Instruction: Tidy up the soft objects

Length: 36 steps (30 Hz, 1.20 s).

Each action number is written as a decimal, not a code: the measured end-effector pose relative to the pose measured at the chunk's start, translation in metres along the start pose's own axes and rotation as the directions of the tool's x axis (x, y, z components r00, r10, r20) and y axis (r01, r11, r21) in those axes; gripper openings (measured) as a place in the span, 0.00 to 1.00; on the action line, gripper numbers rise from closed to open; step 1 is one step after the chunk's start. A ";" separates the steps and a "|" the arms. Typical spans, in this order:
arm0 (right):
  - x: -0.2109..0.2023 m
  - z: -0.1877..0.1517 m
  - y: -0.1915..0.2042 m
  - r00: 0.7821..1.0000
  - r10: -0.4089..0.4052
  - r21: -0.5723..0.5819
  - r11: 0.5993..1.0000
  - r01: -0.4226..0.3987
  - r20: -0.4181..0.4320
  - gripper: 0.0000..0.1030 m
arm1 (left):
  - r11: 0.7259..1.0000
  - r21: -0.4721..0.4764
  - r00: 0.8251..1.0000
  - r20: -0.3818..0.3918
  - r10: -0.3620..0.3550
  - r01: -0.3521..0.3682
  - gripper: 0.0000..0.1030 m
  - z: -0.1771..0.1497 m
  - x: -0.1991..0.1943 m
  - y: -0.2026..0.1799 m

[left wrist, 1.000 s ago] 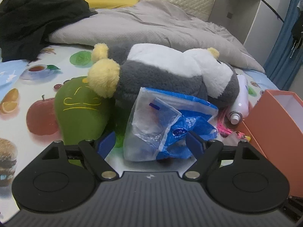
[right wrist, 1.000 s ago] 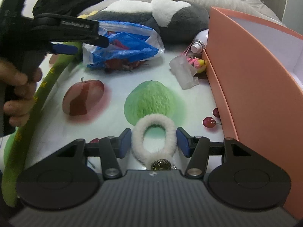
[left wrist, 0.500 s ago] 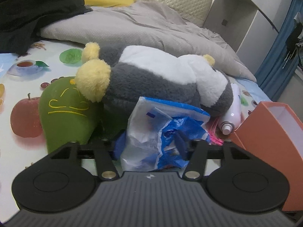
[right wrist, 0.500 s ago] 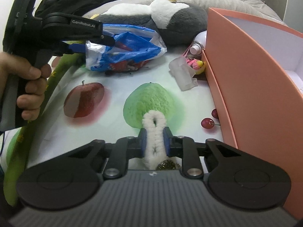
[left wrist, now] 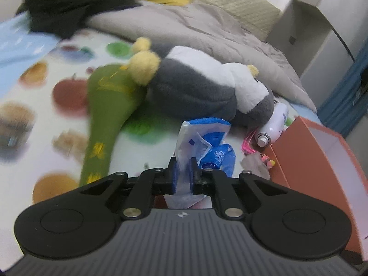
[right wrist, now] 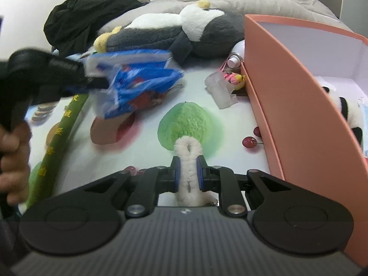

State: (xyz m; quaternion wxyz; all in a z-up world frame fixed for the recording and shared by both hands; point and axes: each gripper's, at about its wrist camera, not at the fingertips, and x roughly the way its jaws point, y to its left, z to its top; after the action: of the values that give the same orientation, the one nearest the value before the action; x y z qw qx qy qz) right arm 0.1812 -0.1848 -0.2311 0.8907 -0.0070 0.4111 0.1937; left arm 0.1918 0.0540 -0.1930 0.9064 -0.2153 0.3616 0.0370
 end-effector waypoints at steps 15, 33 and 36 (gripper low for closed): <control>-0.022 -0.018 0.009 0.999 0.001 -0.010 1.000 -0.001 -0.051 0.19 | 0.978 -0.206 0.994 -0.108 0.022 -0.044 0.15 -0.073 -0.078 0.020; -0.035 -0.031 0.002 1.000 -0.012 -0.003 1.000 0.012 -0.012 0.51 | 0.956 0.261 0.982 -0.090 0.166 -0.138 0.74 -0.084 -0.114 -0.027; -0.037 -0.036 0.003 1.000 -0.011 -0.020 1.000 0.011 0.001 0.54 | 0.939 0.316 0.982 -0.079 0.169 -0.136 0.74 -0.080 -0.105 -0.035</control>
State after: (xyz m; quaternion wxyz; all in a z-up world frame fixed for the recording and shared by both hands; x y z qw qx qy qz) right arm 0.1321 -0.2007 -0.2268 0.8918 -0.0179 0.4088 0.1928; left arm 0.0710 -0.0022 -0.1614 0.9030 -0.0436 0.4256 0.0389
